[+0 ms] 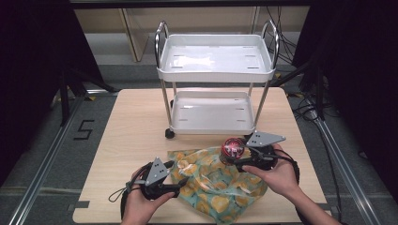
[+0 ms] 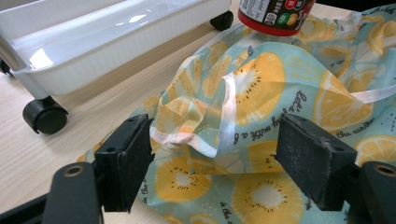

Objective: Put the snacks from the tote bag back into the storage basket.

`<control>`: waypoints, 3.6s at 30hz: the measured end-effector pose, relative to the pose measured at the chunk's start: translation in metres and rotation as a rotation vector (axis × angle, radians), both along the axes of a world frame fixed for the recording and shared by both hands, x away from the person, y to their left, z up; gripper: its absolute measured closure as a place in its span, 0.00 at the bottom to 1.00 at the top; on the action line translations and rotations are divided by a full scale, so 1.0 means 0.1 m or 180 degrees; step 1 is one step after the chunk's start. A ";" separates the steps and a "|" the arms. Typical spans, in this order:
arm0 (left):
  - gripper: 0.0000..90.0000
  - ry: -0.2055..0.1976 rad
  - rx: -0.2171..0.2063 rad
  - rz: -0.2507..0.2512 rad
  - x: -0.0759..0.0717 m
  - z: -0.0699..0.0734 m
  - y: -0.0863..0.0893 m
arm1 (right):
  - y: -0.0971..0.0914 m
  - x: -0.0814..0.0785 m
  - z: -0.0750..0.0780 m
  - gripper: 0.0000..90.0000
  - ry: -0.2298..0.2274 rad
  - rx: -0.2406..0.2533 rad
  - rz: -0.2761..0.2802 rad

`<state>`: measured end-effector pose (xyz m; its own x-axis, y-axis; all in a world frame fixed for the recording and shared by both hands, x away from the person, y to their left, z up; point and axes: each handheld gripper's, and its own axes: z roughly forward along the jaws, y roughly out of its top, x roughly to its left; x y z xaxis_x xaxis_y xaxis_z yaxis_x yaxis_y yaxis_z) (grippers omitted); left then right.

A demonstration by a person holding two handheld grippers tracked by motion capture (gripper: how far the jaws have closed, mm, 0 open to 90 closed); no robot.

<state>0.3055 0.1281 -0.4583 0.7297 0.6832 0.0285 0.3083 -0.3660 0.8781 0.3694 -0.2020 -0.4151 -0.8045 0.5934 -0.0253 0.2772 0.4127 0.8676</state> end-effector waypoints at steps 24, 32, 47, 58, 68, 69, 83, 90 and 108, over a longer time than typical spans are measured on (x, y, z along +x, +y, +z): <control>0.29 -0.0024 -0.0012 -0.0018 0.00 -0.01 -0.02 | -0.05 0.09 0.15 0.29 -0.0062 0.0100 -0.0140; 0.29 -0.0097 0.0062 -0.0060 0.02 -0.01 0.00 | -0.04 0.13 0.14 0.29 -0.0063 0.0121 -0.0186; 0.29 -0.0088 0.0009 0.0015 0.01 -0.01 0.00 | -0.01 0.20 0.12 0.29 -0.0039 0.0115 -0.0224; 0.29 -0.0151 0.0036 -0.0013 0.02 0.00 0.00 | -0.03 0.25 0.12 0.29 -0.0033 0.0079 -0.0300; 0.29 -0.0149 0.0046 -0.0009 0.02 0.00 0.00 | -0.03 0.29 0.15 0.29 -0.0007 0.0085 -0.0400; 0.29 -0.0153 0.0049 -0.0011 0.02 0.00 0.00 | -0.03 0.30 0.15 0.29 -0.0040 0.0094 -0.0411; 0.29 -0.0153 -0.0019 -0.0017 0.02 0.01 -0.02 | -0.03 0.35 0.12 0.29 -0.0104 0.0034 -0.0416; 0.29 -0.0148 0.0024 -0.0022 0.02 0.02 -0.02 | -0.02 0.38 0.13 0.29 -0.0107 0.0059 -0.0457; 0.29 -0.0128 0.0017 -0.0040 0.03 0.02 -0.05 | 0.00 0.44 0.12 0.29 -0.0085 0.0115 -0.0514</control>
